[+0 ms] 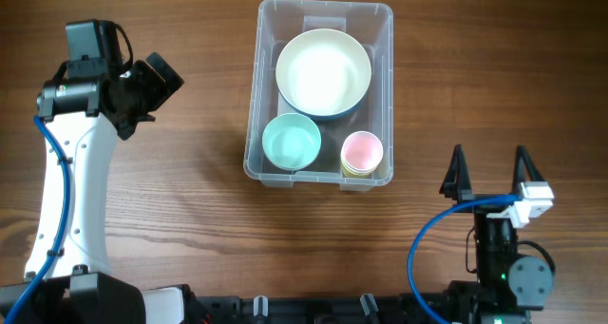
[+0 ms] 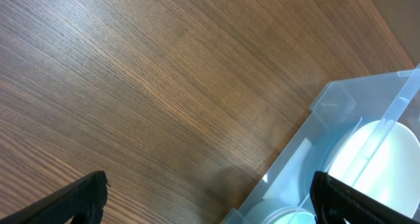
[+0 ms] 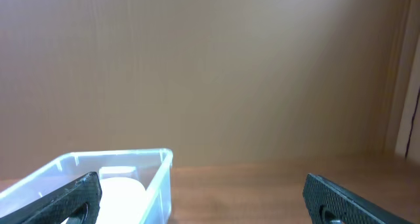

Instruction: Pack container

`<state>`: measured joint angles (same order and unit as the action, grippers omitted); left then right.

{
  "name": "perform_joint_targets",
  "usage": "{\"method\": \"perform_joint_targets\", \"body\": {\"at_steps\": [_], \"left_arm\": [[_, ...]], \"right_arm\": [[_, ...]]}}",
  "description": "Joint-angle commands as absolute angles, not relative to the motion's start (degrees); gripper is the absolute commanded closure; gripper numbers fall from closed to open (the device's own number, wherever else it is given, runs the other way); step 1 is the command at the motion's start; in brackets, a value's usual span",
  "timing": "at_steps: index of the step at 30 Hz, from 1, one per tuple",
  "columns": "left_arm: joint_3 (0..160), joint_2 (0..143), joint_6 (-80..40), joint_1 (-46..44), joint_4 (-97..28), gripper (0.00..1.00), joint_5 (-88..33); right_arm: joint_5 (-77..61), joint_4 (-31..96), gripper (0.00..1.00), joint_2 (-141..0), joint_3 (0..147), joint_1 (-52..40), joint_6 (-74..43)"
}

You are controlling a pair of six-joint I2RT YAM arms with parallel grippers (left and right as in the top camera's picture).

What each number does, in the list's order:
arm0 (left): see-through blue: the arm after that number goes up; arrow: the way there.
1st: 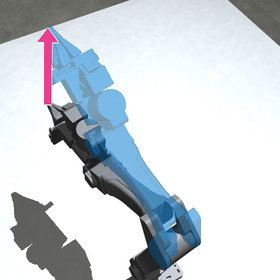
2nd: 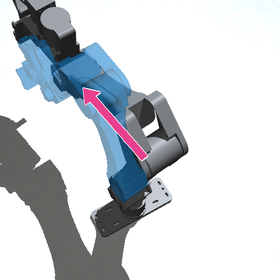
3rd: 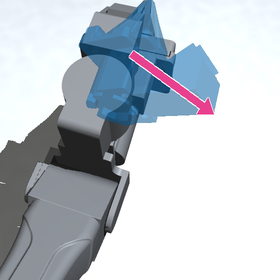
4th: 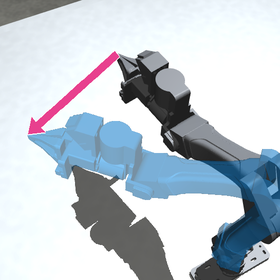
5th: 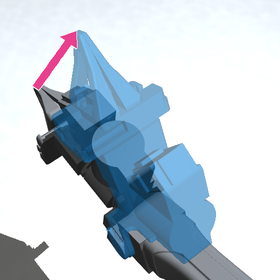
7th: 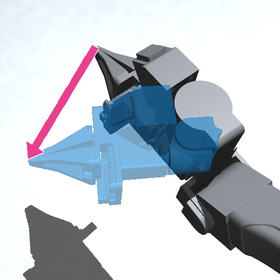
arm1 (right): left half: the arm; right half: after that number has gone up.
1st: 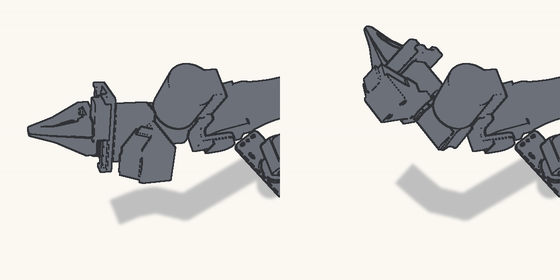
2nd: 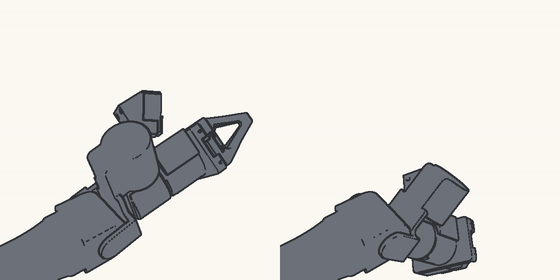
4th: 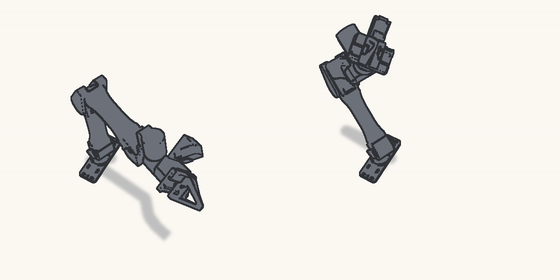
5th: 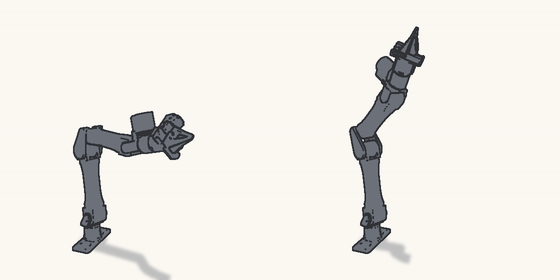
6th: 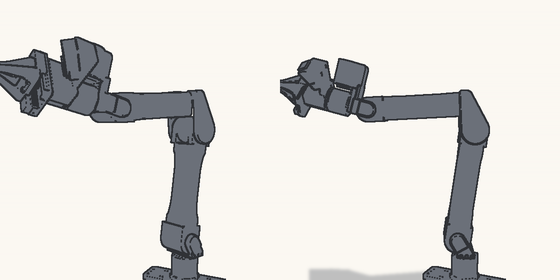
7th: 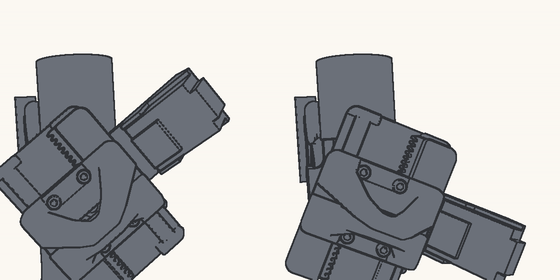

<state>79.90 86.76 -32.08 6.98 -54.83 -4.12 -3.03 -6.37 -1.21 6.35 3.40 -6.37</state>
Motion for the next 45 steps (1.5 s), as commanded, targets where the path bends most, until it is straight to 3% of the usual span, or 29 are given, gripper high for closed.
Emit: {"method": "perform_joint_targets", "body": {"at_steps": [1,17,45], "left_arm": [[80.7,85.5,-31.8,7.2,-54.7,0.0,-4.0],[80.7,85.5,-31.8,7.2,-54.7,0.0,-4.0],[80.7,85.5,-31.8,7.2,-54.7,0.0,-4.0]], "right_arm": [[-4.6,-7.0,0.0,-0.2,3.4,3.0,-8.1],[-5.0,-0.3,0.0,-0.2,0.3,3.0,-3.0],[-5.0,-0.3,0.0,-0.2,0.3,3.0,-3.4]]}}
